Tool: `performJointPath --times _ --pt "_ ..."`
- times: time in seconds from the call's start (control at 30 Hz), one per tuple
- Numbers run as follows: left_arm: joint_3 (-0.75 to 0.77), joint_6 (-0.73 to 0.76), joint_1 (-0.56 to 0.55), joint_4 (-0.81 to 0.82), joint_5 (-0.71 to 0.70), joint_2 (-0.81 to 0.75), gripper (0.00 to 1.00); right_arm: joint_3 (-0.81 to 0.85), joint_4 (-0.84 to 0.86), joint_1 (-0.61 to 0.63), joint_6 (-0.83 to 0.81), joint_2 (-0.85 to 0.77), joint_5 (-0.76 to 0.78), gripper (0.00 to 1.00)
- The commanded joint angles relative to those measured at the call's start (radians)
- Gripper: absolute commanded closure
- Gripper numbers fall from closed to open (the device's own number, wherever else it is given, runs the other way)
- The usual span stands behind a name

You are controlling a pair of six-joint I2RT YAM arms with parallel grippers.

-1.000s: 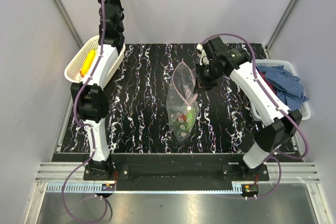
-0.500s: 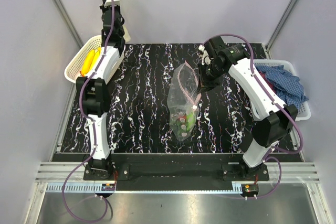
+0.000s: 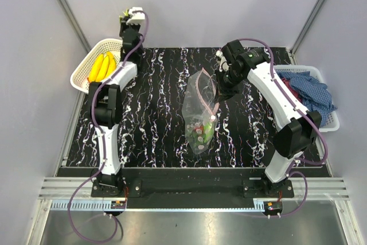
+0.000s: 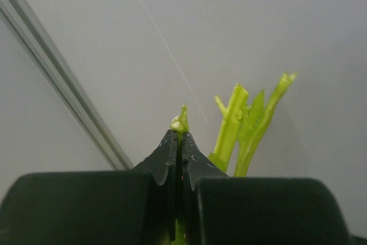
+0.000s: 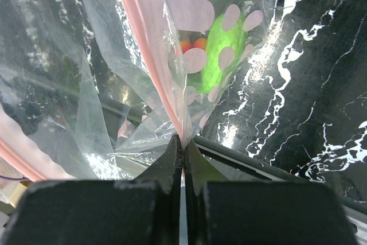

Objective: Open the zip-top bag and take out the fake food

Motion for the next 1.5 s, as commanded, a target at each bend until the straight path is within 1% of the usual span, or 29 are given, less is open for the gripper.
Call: performJointPath --times 0.0,0.13,0.2,0.37,0.43,0.5,0.53,0.57,0.6,0.63,0.67,0.7,0.73,0.77,0.83,0.87,0.93,0.97,1.0,1.03,1.07,1.1,1.13,1.17,1.2,1.27,1.33,1.43,1.47 --pt "-0.150 0.130 -0.035 0.251 -0.134 -0.108 1.00 0.021 -0.006 -0.006 -0.012 -0.009 -0.039 1.00" --pt "-0.256 0.119 -0.043 0.294 -0.303 -0.157 1.00 0.010 0.003 -0.006 -0.006 -0.013 -0.061 1.00" --pt "-0.310 0.106 -0.043 0.294 -0.349 -0.187 1.00 0.007 0.004 -0.006 -0.004 -0.019 -0.075 1.00" --pt "-0.407 0.029 -0.041 0.275 -0.539 -0.247 1.00 -0.005 0.020 -0.008 0.002 -0.036 -0.113 1.00" --pt "-0.480 -0.032 -0.034 0.265 -0.619 -0.290 1.00 -0.005 0.026 -0.005 0.003 -0.044 -0.121 1.00" --pt "-0.523 -0.086 -0.028 0.182 -0.642 -0.348 1.00 -0.007 0.031 -0.005 0.005 -0.051 -0.128 1.00" --pt "-0.555 -0.156 -0.023 0.148 -0.651 -0.367 1.00 -0.010 0.034 -0.005 0.003 -0.055 -0.131 1.00" --pt "-0.568 -0.198 -0.020 0.060 -0.658 -0.381 1.00 -0.017 0.037 -0.003 0.005 -0.062 -0.137 1.00" --pt "-0.576 -0.241 -0.009 0.012 -0.674 -0.404 1.00 -0.022 0.046 -0.003 0.006 -0.067 -0.142 1.00" --pt "-0.579 -0.328 -0.003 -0.040 -0.684 -0.415 1.00 -0.027 0.049 0.001 0.008 -0.070 -0.145 1.00" --pt "-0.576 -0.380 0.003 -0.170 -0.687 -0.425 1.00 -0.030 0.049 0.006 0.008 -0.078 -0.147 1.00" --pt "-0.565 -0.437 0.017 -0.256 -0.670 -0.441 1.00 -0.031 0.052 0.008 0.006 -0.079 -0.148 1.00" --pt "-0.551 -0.591 0.028 -0.353 -0.661 -0.445 1.00 -0.033 0.055 0.011 0.006 -0.084 -0.150 1.00" --pt "-0.507 -0.676 0.037 -0.562 -0.650 -0.450 1.00 -0.040 0.060 0.017 0.009 -0.090 -0.150 1.00" --pt "-0.476 -0.869 0.055 -0.733 -0.621 -0.453 1.00 -0.046 0.069 0.020 0.012 -0.094 -0.153 1.00" --pt "-0.470 -0.910 0.058 -0.831 -0.613 -0.455 1.00 -0.051 0.072 0.024 0.012 -0.099 -0.154 1.00" --pt "-0.476 -1.014 0.058 -0.890 -0.586 -0.470 1.00 -0.056 0.081 0.026 0.014 -0.102 -0.160 1.00" --pt "-0.476 -1.058 0.063 -0.962 -0.572 -0.474 0.96 -0.054 0.083 0.026 0.015 -0.104 -0.162 1.00" --pt "-0.473 -1.104 0.078 -1.002 -0.531 -0.484 0.87 -0.053 0.083 0.032 0.014 -0.104 -0.164 1.00" --pt "-0.471 -1.179 0.089 -1.034 -0.505 -0.491 0.71 -0.051 0.084 0.034 0.014 -0.107 -0.164 1.00" --pt "-0.473 -1.200 0.095 -1.070 -0.480 -0.497 0.56 -0.050 0.084 0.038 0.011 -0.108 -0.160 1.00" --pt "-0.473 -1.211 0.103 -1.077 -0.455 -0.510 0.25 -0.048 0.084 0.041 0.012 -0.111 -0.160 1.00" --pt "-0.458 -1.211 0.103 -1.085 -0.446 -0.516 0.13 -0.047 0.084 0.043 0.009 -0.113 -0.157 1.00" --pt "-0.445 -1.205 0.103 -1.106 -0.434 -0.520 0.07 -0.040 0.081 0.044 0.008 -0.114 -0.150 1.00" --pt "-0.432 -1.180 0.101 -1.117 -0.403 -0.528 0.01 -0.039 0.078 0.046 0.008 -0.116 -0.148 1.00" --pt "-0.381 -1.174 0.094 -1.166 -0.371 -0.543 0.01 -0.034 0.080 0.049 0.006 -0.121 -0.144 1.00" --pt "-0.314 -1.191 0.075 -1.234 -0.299 -0.554 0.01 -0.033 0.075 0.051 0.009 -0.121 -0.134 1.00" --pt "-0.263 -1.165 -0.035 -1.271 -0.265 -0.574 0.01 -0.025 0.075 0.049 0.011 -0.113 -0.124 1.00" --pt "-0.232 -1.157 -0.107 -1.272 -0.256 -0.585 0.01 -0.022 0.075 0.051 0.012 -0.108 -0.122 1.00"
